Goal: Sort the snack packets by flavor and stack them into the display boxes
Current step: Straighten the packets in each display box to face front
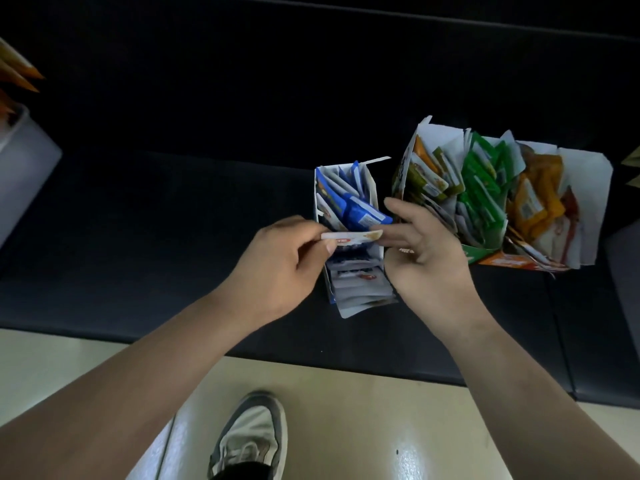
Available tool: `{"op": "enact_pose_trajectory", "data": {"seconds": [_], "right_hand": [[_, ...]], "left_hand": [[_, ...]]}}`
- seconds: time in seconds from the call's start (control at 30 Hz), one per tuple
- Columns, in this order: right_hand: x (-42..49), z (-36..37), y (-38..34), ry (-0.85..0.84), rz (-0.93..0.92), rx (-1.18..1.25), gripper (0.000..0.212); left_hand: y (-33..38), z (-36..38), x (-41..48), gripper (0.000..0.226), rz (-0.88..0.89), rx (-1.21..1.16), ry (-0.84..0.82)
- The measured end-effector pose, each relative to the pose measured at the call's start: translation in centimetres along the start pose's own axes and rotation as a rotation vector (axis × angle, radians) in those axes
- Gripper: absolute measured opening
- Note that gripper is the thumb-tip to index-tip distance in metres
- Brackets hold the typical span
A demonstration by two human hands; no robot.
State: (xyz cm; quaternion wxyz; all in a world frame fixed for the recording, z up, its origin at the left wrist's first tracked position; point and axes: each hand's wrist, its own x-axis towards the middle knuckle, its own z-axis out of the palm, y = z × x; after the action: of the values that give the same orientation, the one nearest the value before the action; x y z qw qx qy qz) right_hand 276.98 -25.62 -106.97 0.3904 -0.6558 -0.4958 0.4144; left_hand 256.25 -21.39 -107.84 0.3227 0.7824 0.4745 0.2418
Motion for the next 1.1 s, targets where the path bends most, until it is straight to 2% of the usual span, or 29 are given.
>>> {"op": "enact_pose_trajectory", "data": {"seconds": [0.07, 0.17, 0.23, 0.3, 0.37, 0.43, 0.5, 0.53, 0.67, 0.87, 0.93, 1.03, 1.1], "right_hand": [[0.1, 0.1, -0.2, -0.016, -0.007, -0.012, 0.061], [0.6, 0.5, -0.5, 0.033, 0.021, 0.033, 0.044], [1.1, 0.7, -0.8, 0.086, 0.068, 0.080, 0.039], [1.4, 0.7, -0.9, 0.102, 0.089, 0.083, 0.037], [1.2, 0.6, -0.8, 0.087, 0.086, 0.082, 0.037], [0.8, 0.5, -0.4, 0.057, 0.070, 0.036, 0.041], [0.4, 0.7, -0.1, 0.023, 0.056, -0.010, 0.046], [0.3, 0.8, 0.1, 0.013, 0.052, -0.015, 0.049], [-0.2, 1.0, 0.3, 0.005, 0.023, 0.002, 0.054], [0.2, 0.8, 0.3, 0.032, -0.002, -0.017, 0.058], [0.3, 0.8, 0.4, 0.030, -0.010, -0.032, 0.061], [0.5, 0.8, 0.4, 0.052, 0.003, -0.010, 0.061], [0.6, 0.9, 0.3, 0.073, 0.005, 0.008, 0.058]], "left_hand": [[-0.3, 0.4, 0.4, 0.020, -0.140, -0.086, -0.014], [-0.4, 1.1, 1.0, 0.031, -0.265, -0.142, -0.005], [-0.4, 1.1, 1.4, 0.029, -0.321, -0.211, 0.011], [-0.5, 0.9, 1.4, 0.018, -0.336, -0.271, -0.061], [-0.8, 0.6, 0.8, 0.023, -0.277, -0.263, -0.117], [-1.7, 0.2, 0.6, 0.034, -0.162, -0.102, 0.046], [-2.3, -0.1, 1.2, 0.029, -0.074, -0.009, 0.234], [-2.3, -0.3, 1.7, 0.027, -0.058, -0.011, 0.268], [-2.4, -0.4, 3.1, 0.040, 0.078, 0.147, 0.157], [-2.2, -1.4, 4.0, 0.011, 0.256, 0.346, 0.146], [-0.9, -2.2, 4.1, 0.008, 0.234, 0.243, 0.136], [1.1, -3.0, 4.3, 0.006, 0.064, -0.125, 0.158], [1.5, -3.0, 4.3, 0.007, -0.016, -0.220, 0.163]]}}
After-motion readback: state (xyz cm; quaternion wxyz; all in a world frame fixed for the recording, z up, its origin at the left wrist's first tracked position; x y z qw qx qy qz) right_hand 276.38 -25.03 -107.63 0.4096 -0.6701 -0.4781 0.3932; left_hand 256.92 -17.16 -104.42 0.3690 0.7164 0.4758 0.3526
